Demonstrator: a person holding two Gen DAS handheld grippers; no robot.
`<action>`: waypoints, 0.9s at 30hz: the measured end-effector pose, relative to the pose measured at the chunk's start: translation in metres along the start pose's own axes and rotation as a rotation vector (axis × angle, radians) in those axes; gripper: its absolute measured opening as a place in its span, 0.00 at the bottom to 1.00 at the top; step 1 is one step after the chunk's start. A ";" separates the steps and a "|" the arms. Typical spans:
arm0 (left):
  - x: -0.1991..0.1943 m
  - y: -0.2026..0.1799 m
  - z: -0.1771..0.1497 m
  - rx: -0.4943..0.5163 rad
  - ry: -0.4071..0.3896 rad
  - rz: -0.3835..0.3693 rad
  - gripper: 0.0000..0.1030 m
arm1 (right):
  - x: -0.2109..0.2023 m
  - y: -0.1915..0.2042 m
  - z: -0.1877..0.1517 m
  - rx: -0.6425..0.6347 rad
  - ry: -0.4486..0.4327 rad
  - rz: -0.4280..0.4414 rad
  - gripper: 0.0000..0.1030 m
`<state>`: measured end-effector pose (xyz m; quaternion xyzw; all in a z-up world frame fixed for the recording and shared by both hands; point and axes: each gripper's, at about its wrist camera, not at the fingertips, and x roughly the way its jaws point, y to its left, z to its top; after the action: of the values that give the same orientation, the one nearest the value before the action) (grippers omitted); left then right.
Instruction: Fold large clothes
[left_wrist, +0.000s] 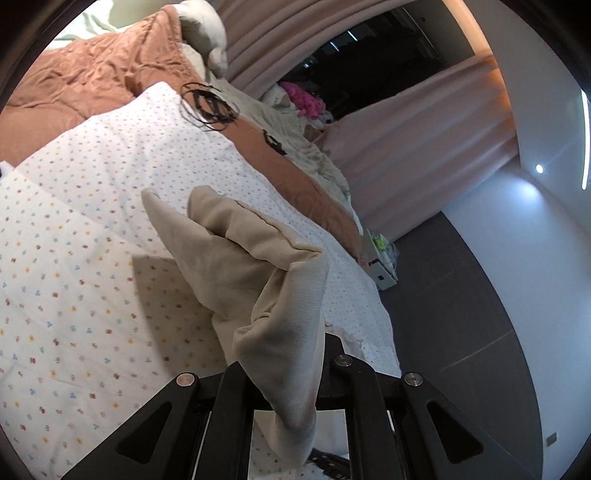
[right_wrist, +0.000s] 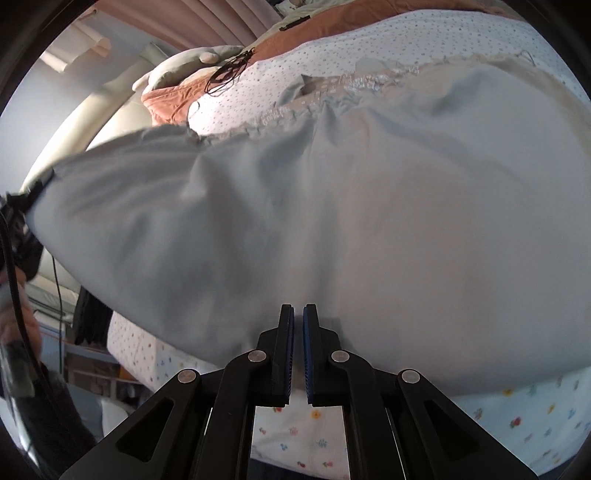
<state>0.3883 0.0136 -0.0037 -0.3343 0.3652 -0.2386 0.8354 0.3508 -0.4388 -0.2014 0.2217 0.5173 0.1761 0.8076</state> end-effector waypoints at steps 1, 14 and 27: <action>0.003 -0.009 -0.001 0.015 0.007 -0.002 0.07 | 0.002 -0.002 -0.003 0.007 -0.002 0.001 0.04; 0.051 -0.102 0.003 0.154 0.066 -0.070 0.07 | -0.041 -0.042 -0.013 0.103 -0.061 0.051 0.04; 0.139 -0.181 -0.024 0.236 0.202 -0.131 0.07 | -0.117 -0.101 -0.028 0.206 -0.196 0.014 0.04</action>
<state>0.4279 -0.2056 0.0539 -0.2314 0.3944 -0.3662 0.8104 0.2834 -0.5790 -0.1775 0.3230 0.4498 0.1049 0.8260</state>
